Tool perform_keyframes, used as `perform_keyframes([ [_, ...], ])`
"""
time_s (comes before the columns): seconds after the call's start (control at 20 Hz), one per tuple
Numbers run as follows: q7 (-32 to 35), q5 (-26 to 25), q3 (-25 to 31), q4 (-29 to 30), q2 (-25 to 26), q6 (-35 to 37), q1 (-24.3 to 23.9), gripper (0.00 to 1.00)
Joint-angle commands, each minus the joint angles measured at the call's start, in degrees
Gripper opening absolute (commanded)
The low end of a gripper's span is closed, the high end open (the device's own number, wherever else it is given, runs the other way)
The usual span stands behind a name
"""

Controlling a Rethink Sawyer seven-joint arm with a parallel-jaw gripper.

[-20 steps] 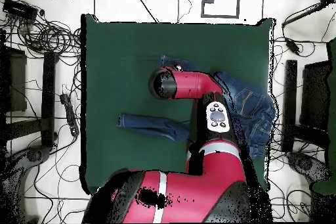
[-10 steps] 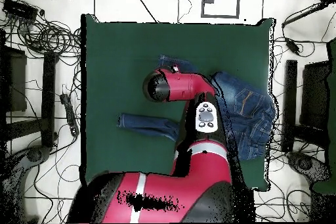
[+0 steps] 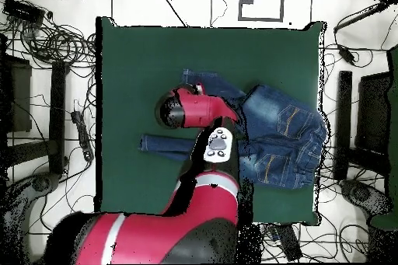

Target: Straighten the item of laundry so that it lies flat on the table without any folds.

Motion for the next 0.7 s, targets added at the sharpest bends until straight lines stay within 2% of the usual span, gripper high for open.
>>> perform_keyframes([
  [0.05, 23.2, 5.1, 2.7, 11.5, 6.1, 2.0, 5.1, 0.0],
  [0.35, 29.3, 13.1, -0.8, 15.1, 4.5, 5.7, 10.1, 0.0],
  [0.7, 33.6, 18.9, -1.8, 18.3, 2.3, 8.4, 13.2, 0.0],
])
